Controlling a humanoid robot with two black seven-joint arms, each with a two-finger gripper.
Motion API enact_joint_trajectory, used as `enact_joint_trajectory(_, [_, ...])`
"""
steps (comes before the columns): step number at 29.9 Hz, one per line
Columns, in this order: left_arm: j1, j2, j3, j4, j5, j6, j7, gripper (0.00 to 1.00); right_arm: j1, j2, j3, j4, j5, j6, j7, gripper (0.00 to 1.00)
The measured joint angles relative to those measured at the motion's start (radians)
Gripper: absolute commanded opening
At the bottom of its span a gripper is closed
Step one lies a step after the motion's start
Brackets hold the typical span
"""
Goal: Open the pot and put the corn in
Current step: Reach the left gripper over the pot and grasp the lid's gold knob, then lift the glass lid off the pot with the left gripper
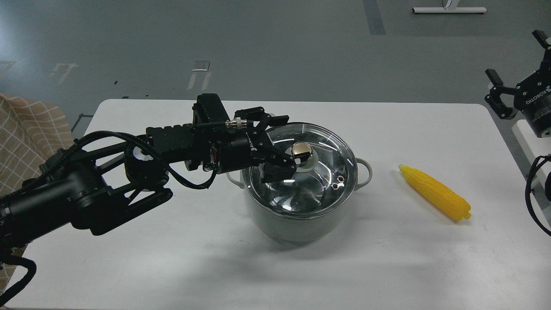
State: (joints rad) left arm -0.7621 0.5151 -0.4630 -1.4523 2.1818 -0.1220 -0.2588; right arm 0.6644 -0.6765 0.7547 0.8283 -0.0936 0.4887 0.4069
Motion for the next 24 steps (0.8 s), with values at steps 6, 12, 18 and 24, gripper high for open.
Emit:
enact_joint_trajectory(6, [0.017, -0.007, 0.001, 0.017, 0.000, 0.008, 0.000, 0.93, 0.000, 0.000, 0.000, 0.000, 0.000, 0.000, 0.000, 1.00])
enact_joint_trajectory(12, [0.024, -0.017, 0.000, 0.017, 0.000, 0.026, 0.000, 0.91, 0.000, 0.000, 0.000, 0.000, -0.001, 0.000, 0.000, 1.00])
enact_joint_trajectory(18, [0.034, -0.042, 0.000, 0.017, 0.000, 0.028, 0.000, 0.91, -0.003, 0.000, 0.000, -0.001, -0.001, 0.000, 0.000, 1.00])
enact_joint_trajectory(24, [0.046, -0.050, 0.001, 0.019, 0.000, 0.028, 0.001, 0.87, -0.008, 0.000, 0.000, -0.002, -0.001, 0.000, 0.000, 1.00])
